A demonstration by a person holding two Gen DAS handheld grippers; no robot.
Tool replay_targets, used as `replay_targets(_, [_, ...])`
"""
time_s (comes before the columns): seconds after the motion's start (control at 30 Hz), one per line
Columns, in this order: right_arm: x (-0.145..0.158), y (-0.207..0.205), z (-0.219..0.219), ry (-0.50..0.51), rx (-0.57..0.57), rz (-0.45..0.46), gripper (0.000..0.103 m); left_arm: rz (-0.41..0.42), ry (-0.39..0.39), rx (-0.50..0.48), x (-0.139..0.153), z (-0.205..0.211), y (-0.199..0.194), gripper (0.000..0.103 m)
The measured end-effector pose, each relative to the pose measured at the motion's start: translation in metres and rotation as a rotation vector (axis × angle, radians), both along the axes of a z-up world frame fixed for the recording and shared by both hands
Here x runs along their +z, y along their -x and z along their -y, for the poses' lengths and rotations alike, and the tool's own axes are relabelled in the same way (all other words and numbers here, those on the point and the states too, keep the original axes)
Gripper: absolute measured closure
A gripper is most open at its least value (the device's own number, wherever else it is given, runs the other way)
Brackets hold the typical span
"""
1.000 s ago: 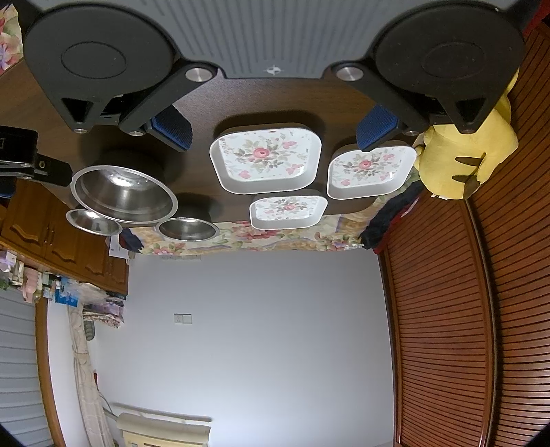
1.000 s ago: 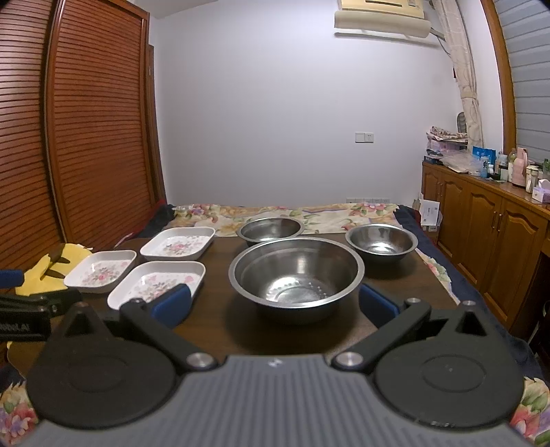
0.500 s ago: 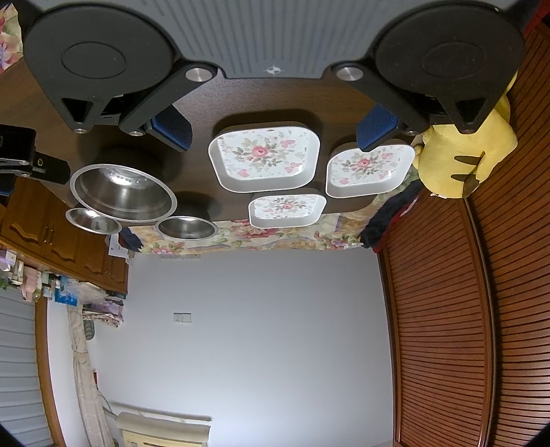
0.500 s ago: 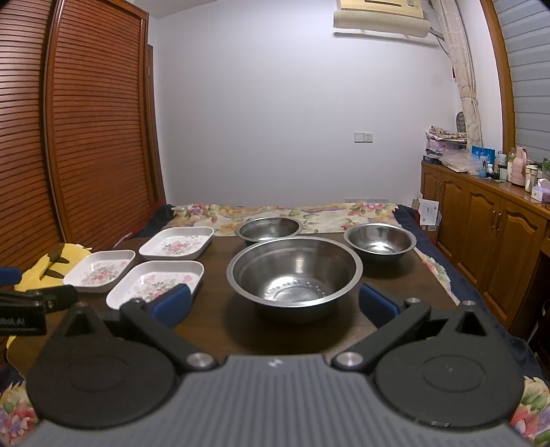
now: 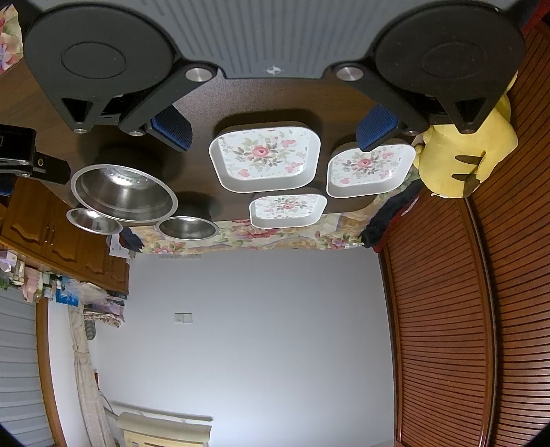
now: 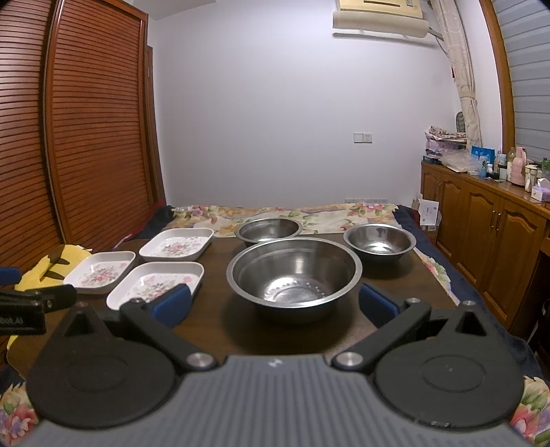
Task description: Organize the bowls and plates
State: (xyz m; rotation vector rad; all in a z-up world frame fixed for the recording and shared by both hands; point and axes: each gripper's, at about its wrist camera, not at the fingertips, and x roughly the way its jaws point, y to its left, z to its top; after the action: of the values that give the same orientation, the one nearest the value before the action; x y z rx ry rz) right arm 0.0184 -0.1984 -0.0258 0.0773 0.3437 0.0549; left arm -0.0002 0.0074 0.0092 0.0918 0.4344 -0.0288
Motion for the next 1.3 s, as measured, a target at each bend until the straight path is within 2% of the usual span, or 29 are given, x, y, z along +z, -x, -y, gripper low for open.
replay_targets(0.8, [-0.003,0.001,0.000,0.000,0.003,-0.005,0.000,-0.018,0.002,0.007,-0.007,-0.002,-0.002,0.000])
replay_targets(1.03, [-0.009,-0.003,-0.003,-0.003,0.007,-0.023,0.000,-0.071,0.027,-0.011,-0.019,-0.010,-0.012,0.000])
replay_targets(1.3, [-0.019,-0.013,-0.008,-0.037,0.061,-0.043,0.000,-0.124,0.048,0.023,-0.034,-0.034,-0.033,0.000])
